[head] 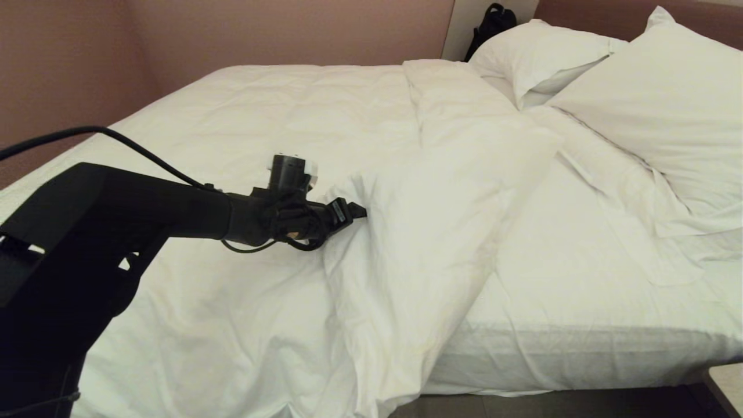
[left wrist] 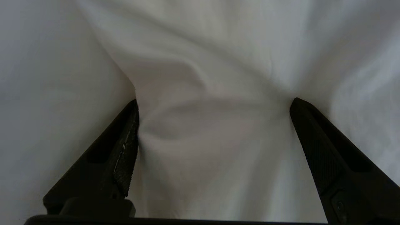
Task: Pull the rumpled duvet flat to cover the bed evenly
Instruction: Hold the folded corner of the quilt
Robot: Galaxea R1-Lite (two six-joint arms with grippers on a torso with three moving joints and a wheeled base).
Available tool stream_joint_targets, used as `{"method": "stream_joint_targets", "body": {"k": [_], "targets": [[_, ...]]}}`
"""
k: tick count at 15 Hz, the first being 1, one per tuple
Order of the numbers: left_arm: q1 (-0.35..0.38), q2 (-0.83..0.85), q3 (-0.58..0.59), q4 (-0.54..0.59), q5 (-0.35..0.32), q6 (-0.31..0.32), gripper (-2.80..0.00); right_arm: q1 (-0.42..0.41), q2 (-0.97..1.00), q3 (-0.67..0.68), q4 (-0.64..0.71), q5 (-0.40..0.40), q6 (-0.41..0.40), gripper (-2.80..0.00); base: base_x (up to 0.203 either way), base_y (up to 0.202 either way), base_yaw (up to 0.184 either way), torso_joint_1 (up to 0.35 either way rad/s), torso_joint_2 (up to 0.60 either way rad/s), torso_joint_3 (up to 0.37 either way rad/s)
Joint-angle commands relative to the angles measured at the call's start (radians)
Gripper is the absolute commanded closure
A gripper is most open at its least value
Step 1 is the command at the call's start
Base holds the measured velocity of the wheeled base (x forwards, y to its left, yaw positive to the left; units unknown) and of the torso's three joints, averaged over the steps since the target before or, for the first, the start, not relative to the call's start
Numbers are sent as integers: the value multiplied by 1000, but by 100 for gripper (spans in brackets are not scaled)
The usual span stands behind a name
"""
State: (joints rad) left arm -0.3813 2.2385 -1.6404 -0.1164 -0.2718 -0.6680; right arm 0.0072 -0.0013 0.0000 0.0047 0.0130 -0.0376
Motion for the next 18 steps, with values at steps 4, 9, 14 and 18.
{"method": "stream_joint_targets", "body": {"k": [4,9,14,18], "targets": [[-18,11,-13,-2,-10,-56,-280,0,1,0,0,1,-1,0,0,0,0,0,0,0],[-57,27,-13,-2,-9,-62,-280,0,1,0,0,1,-1,0,0,0,0,0,0,0],[-64,23,-12,-2,-9,-64,0,0,1,0,0,1,-1,0,0,0,0,0,0,0],[-73,7,5,-2,-10,-65,0,0,1,0,0,1,-1,0,0,0,0,0,0,0]]}}
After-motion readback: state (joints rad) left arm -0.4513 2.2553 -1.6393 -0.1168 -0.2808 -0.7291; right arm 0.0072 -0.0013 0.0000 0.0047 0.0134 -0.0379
